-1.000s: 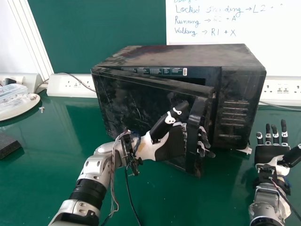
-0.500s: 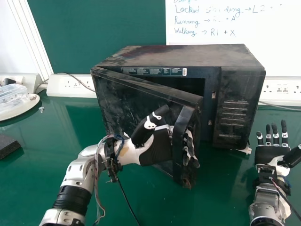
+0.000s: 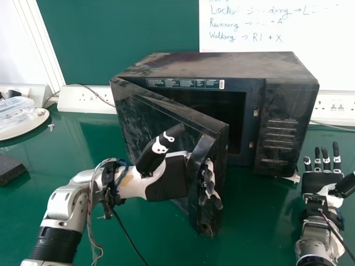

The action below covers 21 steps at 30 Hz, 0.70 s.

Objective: Open the door of oven

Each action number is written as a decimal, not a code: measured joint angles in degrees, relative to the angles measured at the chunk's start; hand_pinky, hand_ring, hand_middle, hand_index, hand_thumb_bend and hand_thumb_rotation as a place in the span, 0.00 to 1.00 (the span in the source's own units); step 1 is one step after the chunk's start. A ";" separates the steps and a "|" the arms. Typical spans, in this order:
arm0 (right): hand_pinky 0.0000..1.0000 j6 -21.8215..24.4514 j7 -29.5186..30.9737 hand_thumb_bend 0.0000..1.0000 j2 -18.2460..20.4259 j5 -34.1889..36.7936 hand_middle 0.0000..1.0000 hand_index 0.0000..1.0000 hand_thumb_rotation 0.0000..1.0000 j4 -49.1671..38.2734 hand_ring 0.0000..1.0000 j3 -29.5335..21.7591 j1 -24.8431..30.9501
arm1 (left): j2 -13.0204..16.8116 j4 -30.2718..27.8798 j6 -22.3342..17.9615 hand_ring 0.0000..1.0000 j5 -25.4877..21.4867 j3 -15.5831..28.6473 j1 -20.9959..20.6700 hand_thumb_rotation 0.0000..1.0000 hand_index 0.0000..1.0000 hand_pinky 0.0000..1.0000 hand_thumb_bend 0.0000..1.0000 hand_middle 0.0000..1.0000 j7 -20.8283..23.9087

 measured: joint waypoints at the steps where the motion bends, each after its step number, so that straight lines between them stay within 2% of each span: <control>1: 0.35 0.01 0.01 1.00 -0.09 0.00 0.47 0.48 0.99 0.15 0.37 0.00 -0.02 | 0.01 -0.62 0.38 0.23 -0.24 -0.09 0.27 0.60 0.64 0.16 0.88 0.35 0.00; 3: 0.35 -0.04 0.02 1.00 -0.27 0.04 0.48 0.48 0.99 0.48 0.37 -0.04 -0.10 | 0.24 -0.96 1.55 0.24 -1.24 -0.54 0.56 0.57 0.64 0.17 0.88 0.36 -0.10; 6: 0.34 -0.05 0.01 1.00 -0.27 0.03 0.48 0.48 0.98 0.43 0.37 -0.03 -0.10 | 1.76 -2.19 3.59 0.23 -2.30 -0.84 0.62 0.58 0.66 0.17 0.83 0.36 -0.41; 9: 0.35 -0.11 -0.04 1.00 -0.26 0.05 0.47 0.48 0.98 0.36 0.37 -0.07 -0.09 | 2.82 -2.54 3.91 0.22 -3.17 -0.90 1.04 0.61 0.68 0.15 0.81 0.34 -1.30; 12: 0.35 -0.12 -0.18 1.00 -0.26 0.07 0.47 0.48 0.97 0.35 0.37 -0.09 -0.09 | 4.24 -2.50 4.08 0.22 -3.74 -1.06 1.16 0.60 0.70 0.15 0.82 0.33 -3.22; 14: 0.34 -0.12 -0.34 1.00 -0.26 0.20 0.47 0.48 0.96 0.30 0.37 -0.14 -0.09 | 5.14 -2.18 4.06 0.27 -3.95 -1.14 1.16 0.58 0.71 0.20 0.84 0.38 -5.08; 16: 0.34 -0.14 -0.40 1.00 -0.25 0.27 0.48 0.48 0.96 0.27 0.37 -0.20 -0.09 | 6.51 -1.04 3.92 0.30 -4.41 -1.26 1.02 0.48 0.73 0.21 0.87 0.42 -7.70; 18: 0.34 -0.14 -0.40 1.00 -0.24 0.27 0.48 0.48 0.96 0.27 0.37 -0.20 -0.08 | 8.30 -0.01 3.57 0.33 -5.73 -1.86 0.83 0.43 0.74 0.24 0.90 0.46 -9.07; 19: 0.34 -0.12 -0.40 1.00 -0.23 0.27 0.48 0.48 0.96 0.27 0.37 -0.21 -0.08 | 9.19 0.56 2.80 0.39 -6.50 -2.33 0.81 0.49 0.75 0.29 0.93 0.50 -9.51; 21: 0.35 -0.11 -0.39 1.00 -0.21 0.28 0.48 0.48 0.97 0.28 0.37 -0.23 -0.08 | 10.71 1.63 1.36 0.32 -8.20 -3.47 0.81 0.47 0.76 0.23 0.94 0.44 -9.75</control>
